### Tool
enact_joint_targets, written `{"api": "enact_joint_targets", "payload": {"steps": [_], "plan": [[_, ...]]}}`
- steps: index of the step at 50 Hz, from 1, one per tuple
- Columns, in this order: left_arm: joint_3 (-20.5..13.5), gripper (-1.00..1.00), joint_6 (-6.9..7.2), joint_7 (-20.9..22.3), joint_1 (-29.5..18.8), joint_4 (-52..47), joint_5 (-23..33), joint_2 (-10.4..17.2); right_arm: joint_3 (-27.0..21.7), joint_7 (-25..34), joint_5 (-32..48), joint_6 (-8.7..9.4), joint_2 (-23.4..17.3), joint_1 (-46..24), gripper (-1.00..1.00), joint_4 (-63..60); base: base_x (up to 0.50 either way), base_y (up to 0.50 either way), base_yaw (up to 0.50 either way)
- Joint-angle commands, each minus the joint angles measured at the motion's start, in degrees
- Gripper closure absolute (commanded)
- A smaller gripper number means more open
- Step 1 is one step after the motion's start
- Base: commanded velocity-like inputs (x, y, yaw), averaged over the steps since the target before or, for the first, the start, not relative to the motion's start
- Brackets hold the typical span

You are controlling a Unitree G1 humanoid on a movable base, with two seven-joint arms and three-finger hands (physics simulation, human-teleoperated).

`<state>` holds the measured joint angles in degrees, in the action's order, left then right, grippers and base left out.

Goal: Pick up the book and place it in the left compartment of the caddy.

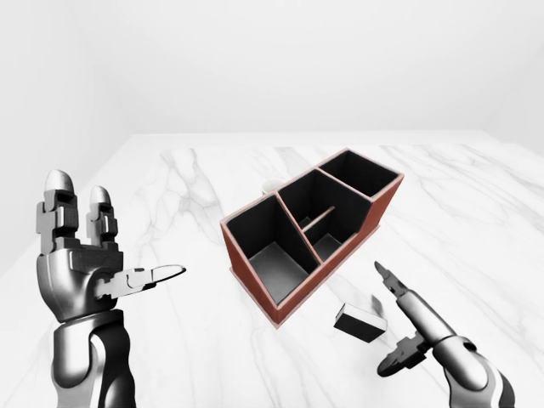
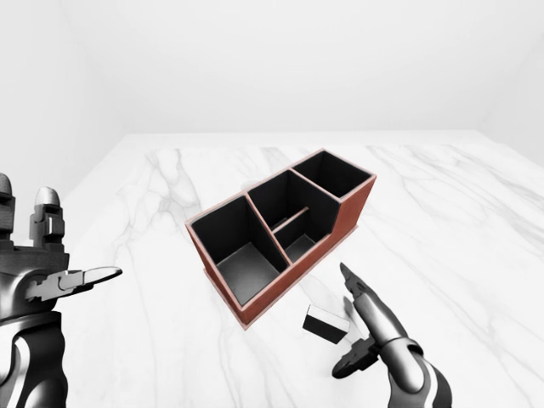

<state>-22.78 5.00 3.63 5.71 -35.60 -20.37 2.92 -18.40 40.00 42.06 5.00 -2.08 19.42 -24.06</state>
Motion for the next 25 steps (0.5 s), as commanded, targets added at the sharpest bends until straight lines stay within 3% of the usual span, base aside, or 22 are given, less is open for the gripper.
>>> {"api": "enact_joint_targets", "payload": {"steps": [1, 25], "plan": [[-0.1, -1.0, 0.0, -0.04, 0.05, -0.09, -0.15, -0.02, 0.4, 0.0, 1.67, 0.0, -0.89, -1.2, -1.0, 2.23, 0.0, 0.0, 0.0], [0.59, -1.0, 0.0, -0.24, -0.25, 1.34, 0.35, 0.0, 3.67, 0.0, 4.29, 0.0, -3.21, -2.73, -1.0, 7.3, 0.0, 0.0, 0.0]]}}
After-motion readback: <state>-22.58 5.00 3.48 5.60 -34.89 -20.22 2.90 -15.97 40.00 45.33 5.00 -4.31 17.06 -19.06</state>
